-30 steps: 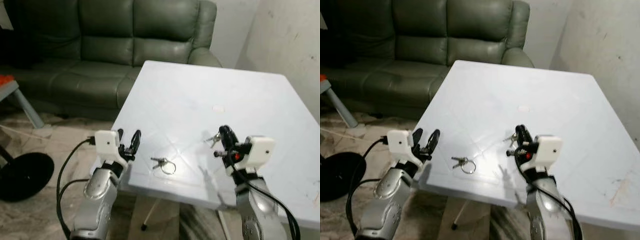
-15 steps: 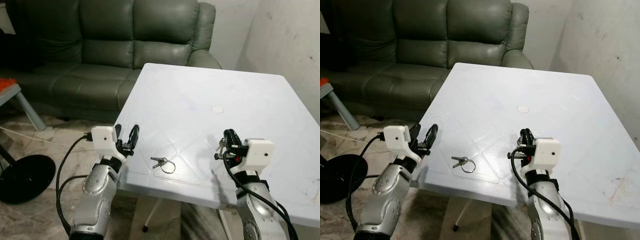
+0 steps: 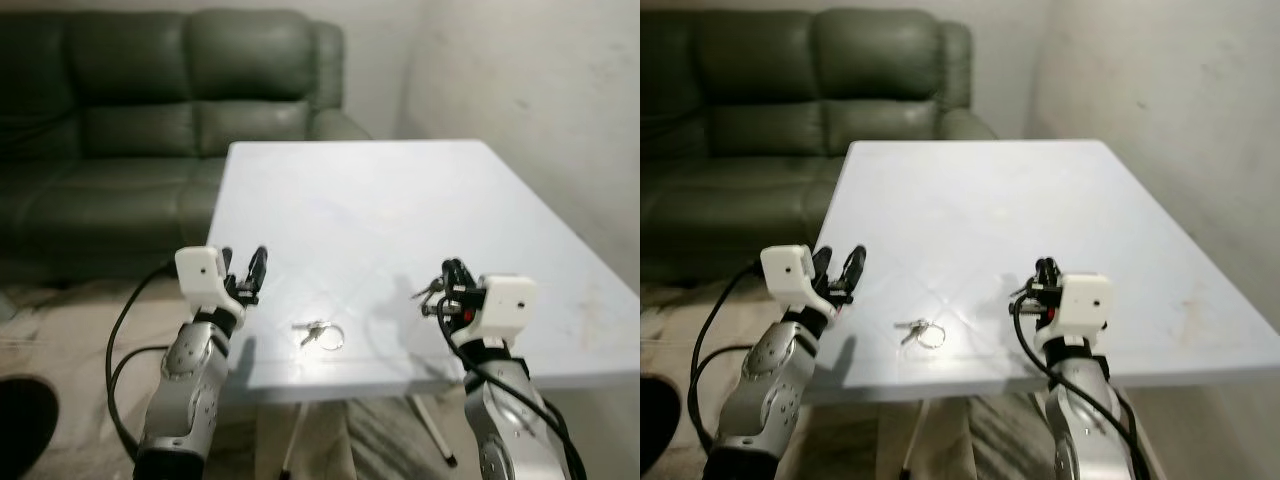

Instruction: Hang keys on a hook

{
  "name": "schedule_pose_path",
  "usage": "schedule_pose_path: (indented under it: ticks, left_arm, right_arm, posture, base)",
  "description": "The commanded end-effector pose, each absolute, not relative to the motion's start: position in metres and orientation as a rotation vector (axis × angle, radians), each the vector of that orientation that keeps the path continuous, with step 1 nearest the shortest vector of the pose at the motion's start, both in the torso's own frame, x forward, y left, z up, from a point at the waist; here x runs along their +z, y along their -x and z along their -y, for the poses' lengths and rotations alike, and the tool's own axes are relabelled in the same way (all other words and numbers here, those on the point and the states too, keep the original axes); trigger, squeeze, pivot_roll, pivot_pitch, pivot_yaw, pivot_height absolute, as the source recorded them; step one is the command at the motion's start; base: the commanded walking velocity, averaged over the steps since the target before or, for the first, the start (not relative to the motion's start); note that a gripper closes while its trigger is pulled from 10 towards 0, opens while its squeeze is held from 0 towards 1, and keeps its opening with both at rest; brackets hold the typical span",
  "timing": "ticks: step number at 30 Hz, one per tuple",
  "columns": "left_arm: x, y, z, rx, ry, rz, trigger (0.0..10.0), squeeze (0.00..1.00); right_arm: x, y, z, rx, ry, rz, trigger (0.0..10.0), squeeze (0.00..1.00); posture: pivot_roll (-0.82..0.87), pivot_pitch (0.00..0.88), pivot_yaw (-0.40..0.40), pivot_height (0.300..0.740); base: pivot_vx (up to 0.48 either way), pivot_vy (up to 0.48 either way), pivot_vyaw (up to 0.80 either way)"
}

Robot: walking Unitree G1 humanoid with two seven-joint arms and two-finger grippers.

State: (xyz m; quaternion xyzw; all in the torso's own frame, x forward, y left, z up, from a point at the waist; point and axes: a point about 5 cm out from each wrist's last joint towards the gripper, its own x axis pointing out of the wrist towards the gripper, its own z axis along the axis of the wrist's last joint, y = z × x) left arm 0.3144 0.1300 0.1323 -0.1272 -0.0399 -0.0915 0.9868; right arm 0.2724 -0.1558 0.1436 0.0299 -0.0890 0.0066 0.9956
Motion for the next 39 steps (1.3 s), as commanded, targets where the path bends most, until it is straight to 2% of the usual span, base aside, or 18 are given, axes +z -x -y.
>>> schedule_pose_path:
  ticks: [1,14,19,35,39]
  left_arm:
    - [0.1331,-0.3155,-0.1219,-0.205,0.253,0.068,10.0,0.00]
    - [0.1345,-0.3172,-0.1209,-0.224,0.272,0.069,10.0,0.00]
    - [0.1337,-0.3177,-0.1199,-0.226,0.255,0.062,10.0,0.00]
    - [0.1277,-0.3165,-0.1181,-0.217,0.286,0.008,10.0,0.00]
    - [0.1261,-0.3164,-0.1184,-0.217,0.243,0.006,10.0,0.00]
  right_arm:
    - [0.1434,-0.2730,0.1609,-0.011,-0.052,0.169,10.0,0.00]
    - [0.1444,-0.2745,0.1595,-0.021,-0.046,0.165,10.0,0.00]
    - [0.1448,-0.2748,0.1588,-0.020,-0.047,0.166,10.0,0.00]
    - [0.1411,-0.2728,0.1555,-0.009,-0.047,0.151,10.0,0.00]
    - [0.1405,-0.2725,0.1549,-0.006,-0.048,0.149,10.0,0.00]
  posture:
    - [-0.02,0.030,0.008,0.740]
    - [-0.03,0.023,0.010,0.740]
    - [-0.03,0.020,0.009,0.740]
    - [-0.02,0.000,0.005,0.740]
    - [-0.02,0.000,0.006,0.740]
  base:
    - [0.000,0.000,-0.78]
    - [0.000,0.000,-0.78]
    - [0.000,0.385,-0.78]
    - [0.000,0.000,-0.78]
    - [0.000,0.000,-0.78]
